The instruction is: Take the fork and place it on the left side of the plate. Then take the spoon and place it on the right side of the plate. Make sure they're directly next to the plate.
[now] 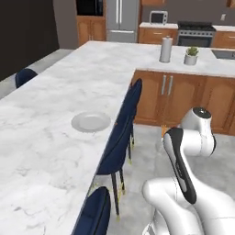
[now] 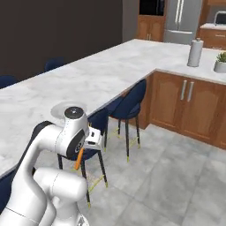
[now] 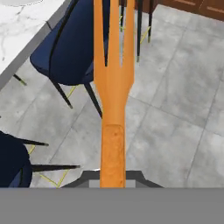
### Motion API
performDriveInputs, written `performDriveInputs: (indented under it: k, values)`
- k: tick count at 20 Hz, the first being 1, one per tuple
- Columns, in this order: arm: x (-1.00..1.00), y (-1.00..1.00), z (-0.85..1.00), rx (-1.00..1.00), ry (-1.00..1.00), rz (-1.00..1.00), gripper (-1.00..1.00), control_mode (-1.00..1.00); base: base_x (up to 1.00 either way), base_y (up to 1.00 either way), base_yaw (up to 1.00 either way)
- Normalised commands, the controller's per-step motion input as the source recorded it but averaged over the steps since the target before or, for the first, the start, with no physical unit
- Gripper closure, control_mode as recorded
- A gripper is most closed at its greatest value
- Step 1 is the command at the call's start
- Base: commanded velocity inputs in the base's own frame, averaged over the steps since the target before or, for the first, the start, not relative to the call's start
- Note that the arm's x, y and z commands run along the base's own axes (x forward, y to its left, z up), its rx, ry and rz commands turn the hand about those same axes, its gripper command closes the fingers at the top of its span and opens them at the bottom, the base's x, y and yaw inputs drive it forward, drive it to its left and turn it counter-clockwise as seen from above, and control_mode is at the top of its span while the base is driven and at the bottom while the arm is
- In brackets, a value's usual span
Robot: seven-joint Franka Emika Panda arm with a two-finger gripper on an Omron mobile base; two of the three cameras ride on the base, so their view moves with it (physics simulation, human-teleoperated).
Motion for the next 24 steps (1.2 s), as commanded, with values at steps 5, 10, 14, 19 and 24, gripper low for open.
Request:
performDriveInputs:
  k: [5, 10, 14, 19, 24]
  values:
    - [0.00, 0.00, 0.00, 0.00, 0.00, 0.00, 1.00, 1.00, 0.78, -0.59, 0.56]
    - [0.00, 0.00, 0.00, 0.00, 0.00, 0.00, 1.00, 1.00, 0.18, -0.70, 0.60]
    - [0.00, 0.00, 0.00, 0.00, 0.00, 0.00, 1.00, 1.00, 0.01, -0.64, 0.62]
    - [0.00, 0.00, 0.00, 0.00, 0.00, 0.00, 1.00, 1.00, 0.11, -0.23, 0.61]
    - [0.00, 0.00, 0.00, 0.00, 0.00, 0.00, 1.00, 1.00, 0.50, -0.08, 0.32]
